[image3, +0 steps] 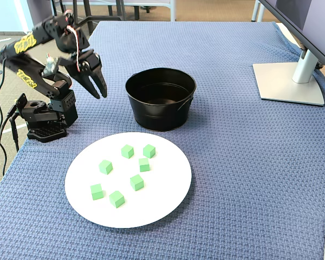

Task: Pick up the green cubes from the white plate and place them in the black recipient

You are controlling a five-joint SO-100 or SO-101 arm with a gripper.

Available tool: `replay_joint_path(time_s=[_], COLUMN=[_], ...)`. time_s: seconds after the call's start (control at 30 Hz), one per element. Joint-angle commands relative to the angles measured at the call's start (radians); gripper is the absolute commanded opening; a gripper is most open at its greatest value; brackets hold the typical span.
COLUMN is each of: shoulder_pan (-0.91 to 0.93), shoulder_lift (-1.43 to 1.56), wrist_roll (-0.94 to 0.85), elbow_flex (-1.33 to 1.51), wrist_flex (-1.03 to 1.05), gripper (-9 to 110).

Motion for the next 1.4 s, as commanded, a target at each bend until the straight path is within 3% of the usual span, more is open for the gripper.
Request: replay_joint_path(time_s=[0.0,0.17,0.3,0.43,0.5,0.57,0.7,0.93,1.03,1.37], shoulder_pan=[0.075,0.183,0.262,0.336,0.331,0.325,0.313,0.279,0.244,0.230], shoulder_lift=[-0.239,-0.434,-0.495,-0.492,-0.477,-0.430,-0.408,-0.442,-0.472,-0.634], wrist_roll=[-0.075,-0.163,-0.377,-0.538,-0.698,-0.876,-1.042,-1.405,-1.497,-1.658], elbow_flex=[-0.156,-0.291,-0.376,-0.299,-0.281,-0.218,-0.117,-0.017,-0.104,-0.169], wrist_flex=[-0.058,-0.110,-0.135,-0.445,-0.442,-0.425,-0.571,-0.604,-0.437,-0.333], gripper=[0,0,0,0,0,7,7,16,21,23])
